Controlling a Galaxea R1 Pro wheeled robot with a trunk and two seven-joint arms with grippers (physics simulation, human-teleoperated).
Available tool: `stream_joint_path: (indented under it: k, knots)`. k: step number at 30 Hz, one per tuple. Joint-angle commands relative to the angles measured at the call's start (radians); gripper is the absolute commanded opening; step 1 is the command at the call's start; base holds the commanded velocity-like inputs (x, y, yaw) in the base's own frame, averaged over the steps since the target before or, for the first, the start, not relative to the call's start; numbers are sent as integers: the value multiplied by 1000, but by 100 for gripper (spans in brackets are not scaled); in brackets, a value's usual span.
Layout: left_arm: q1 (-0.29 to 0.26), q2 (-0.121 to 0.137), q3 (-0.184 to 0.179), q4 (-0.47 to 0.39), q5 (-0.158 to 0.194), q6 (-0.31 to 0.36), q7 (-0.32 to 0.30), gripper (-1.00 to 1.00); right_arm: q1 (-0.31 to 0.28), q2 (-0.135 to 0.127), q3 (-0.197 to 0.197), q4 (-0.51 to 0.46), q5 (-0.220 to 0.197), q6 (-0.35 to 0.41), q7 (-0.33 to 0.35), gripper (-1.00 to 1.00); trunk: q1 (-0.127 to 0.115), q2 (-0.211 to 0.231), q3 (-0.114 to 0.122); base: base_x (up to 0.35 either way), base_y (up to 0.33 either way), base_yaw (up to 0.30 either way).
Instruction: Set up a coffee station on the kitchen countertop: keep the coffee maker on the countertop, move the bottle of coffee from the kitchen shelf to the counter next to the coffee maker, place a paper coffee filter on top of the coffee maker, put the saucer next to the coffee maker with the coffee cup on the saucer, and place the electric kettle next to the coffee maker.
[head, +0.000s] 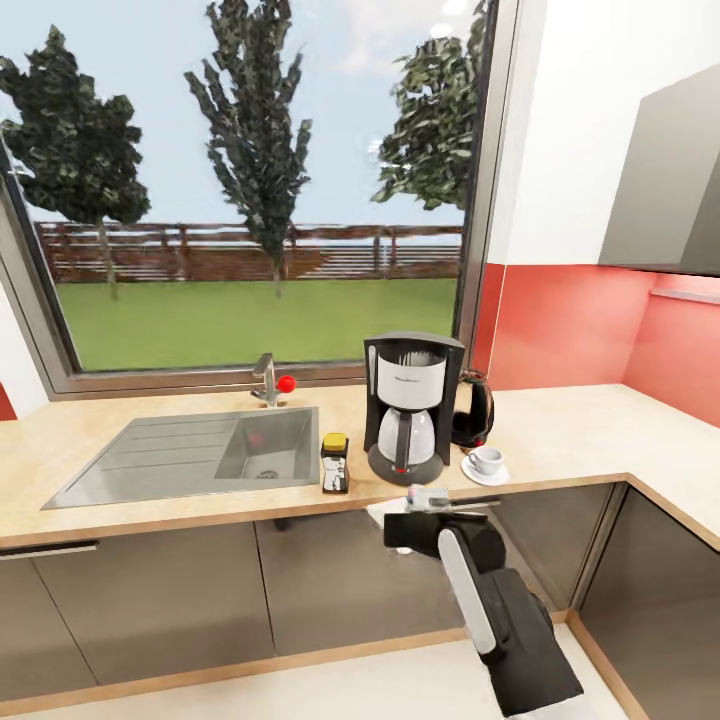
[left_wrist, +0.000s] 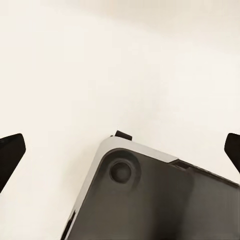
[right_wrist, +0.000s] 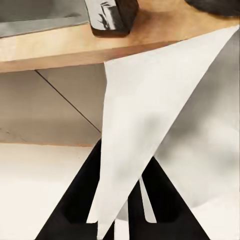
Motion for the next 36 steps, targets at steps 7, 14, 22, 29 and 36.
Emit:
stream_joint_path:
  k: [7,14,22,29,36]
  knots:
    - [1,1,-10,-3,3,-1,6,100,-212,0,0,-1,-172,63,-75,-100,0,-1,0,0,0,0]
    - [1,1,-11,-2,3,-1,6,100,-396,0,-1,59,-343,63,-204,-100,0,-1,0,0,0,0]
    - [1,1,-13,-2,4,-1,6,100,-663,0,-1,264,-591,63,-368,-100,0,-1,0,0,0,0]
    - [1,1,-12,-2,4,-1,6,100,-827,0,-1,351,-750,63,-537,-100,0,-1,0,0,0,0]
    - [1,2,-12,-2,4,-1,6,100,-983,0,-1,488,-899,63,-651,-100,0,-1,0,0,0,0]
